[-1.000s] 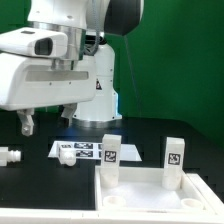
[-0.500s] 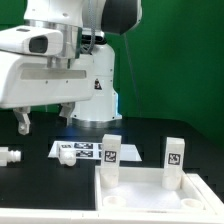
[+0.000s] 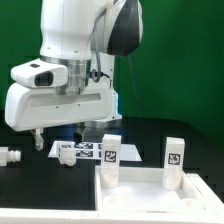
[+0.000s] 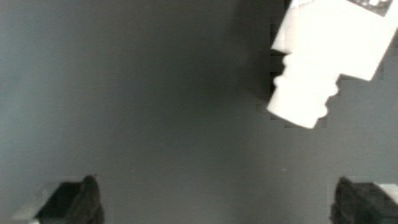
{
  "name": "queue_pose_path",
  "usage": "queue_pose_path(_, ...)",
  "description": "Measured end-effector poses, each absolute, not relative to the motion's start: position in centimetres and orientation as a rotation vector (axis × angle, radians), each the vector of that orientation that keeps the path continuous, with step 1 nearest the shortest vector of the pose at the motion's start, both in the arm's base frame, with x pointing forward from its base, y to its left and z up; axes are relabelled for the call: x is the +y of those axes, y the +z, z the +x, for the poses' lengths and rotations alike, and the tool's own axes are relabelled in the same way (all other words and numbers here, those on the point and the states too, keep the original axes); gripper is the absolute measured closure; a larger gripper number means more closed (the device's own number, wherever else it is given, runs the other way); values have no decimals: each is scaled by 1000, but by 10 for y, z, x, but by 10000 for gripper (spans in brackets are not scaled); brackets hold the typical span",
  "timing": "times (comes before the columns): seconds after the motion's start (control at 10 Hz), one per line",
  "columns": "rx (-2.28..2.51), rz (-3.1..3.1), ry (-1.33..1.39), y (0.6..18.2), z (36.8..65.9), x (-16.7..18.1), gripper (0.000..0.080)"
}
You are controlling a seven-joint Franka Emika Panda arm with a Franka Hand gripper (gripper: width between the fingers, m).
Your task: Assemble square table
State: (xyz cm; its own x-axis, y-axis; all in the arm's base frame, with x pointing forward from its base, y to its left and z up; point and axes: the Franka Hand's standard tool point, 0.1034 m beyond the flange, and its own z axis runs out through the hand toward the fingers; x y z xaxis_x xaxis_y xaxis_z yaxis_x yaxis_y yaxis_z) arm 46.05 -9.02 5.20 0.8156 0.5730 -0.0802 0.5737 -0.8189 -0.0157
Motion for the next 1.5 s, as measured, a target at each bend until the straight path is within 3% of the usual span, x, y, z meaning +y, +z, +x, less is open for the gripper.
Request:
queue_pose_path(0.2, 917, 2994, -130, 51, 458, -89, 151)
queue_pose_path(0.5, 698, 3065, -186, 34, 421, -76, 151)
queue_pose_path(1.2, 676, 3098, -236, 14, 408, -81, 151)
queue_pose_path(1.3, 678, 3098, -237, 13, 408, -81, 242)
queue_pose_path(1.4, 677, 3098, -238, 13, 408, -81, 242)
queue_pose_path(1.5, 677, 3098, -238, 13, 407, -81, 439)
